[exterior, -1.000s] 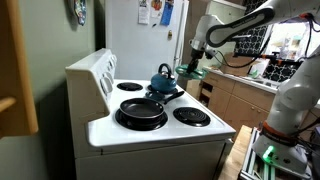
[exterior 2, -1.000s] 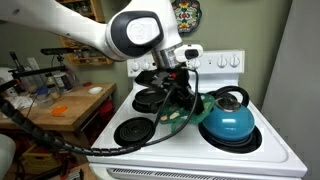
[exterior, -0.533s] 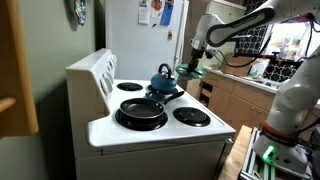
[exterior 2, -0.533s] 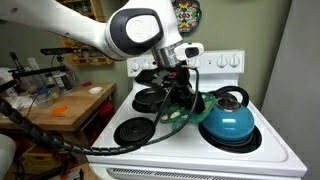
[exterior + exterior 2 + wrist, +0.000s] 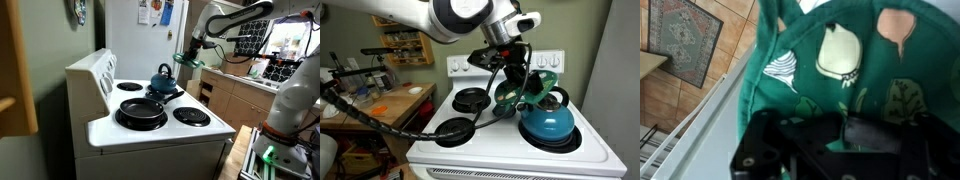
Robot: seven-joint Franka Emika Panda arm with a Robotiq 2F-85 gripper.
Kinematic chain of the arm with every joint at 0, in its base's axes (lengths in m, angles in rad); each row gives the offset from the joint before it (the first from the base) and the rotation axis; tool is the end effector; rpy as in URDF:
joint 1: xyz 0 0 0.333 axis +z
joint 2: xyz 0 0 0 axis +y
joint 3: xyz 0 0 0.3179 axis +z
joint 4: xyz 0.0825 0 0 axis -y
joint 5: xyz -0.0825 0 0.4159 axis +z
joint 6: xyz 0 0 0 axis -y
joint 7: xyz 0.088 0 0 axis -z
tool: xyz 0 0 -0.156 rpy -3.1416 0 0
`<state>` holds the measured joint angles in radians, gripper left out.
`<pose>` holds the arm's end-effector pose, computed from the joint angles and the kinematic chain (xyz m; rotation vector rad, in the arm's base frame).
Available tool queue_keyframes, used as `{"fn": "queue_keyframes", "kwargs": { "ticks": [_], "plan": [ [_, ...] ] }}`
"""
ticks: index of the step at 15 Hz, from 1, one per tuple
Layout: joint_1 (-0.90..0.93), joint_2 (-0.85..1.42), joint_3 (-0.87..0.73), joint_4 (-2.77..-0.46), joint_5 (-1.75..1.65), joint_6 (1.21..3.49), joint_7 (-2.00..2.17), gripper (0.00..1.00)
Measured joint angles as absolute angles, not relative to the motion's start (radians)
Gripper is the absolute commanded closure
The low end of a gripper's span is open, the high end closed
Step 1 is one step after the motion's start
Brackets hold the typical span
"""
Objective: Use the green pot holder to move the blue kettle to the left
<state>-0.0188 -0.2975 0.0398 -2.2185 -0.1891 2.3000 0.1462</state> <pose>0.5446 0.0014 0.4845 2.9423 -0.0375 0.5824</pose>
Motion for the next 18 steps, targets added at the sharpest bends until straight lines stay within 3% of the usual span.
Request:
{"fn": "queue_keyframes", "kwargs": {
  "ticks": [10,18],
  "plan": [
    [-0.04,-0.015,0.005,-1.921,0.038,2.349,0.298,1.0],
    [0.0,0.099,0.012,-1.814,0.038,2.301,0.457,1.0]
  ]
}}
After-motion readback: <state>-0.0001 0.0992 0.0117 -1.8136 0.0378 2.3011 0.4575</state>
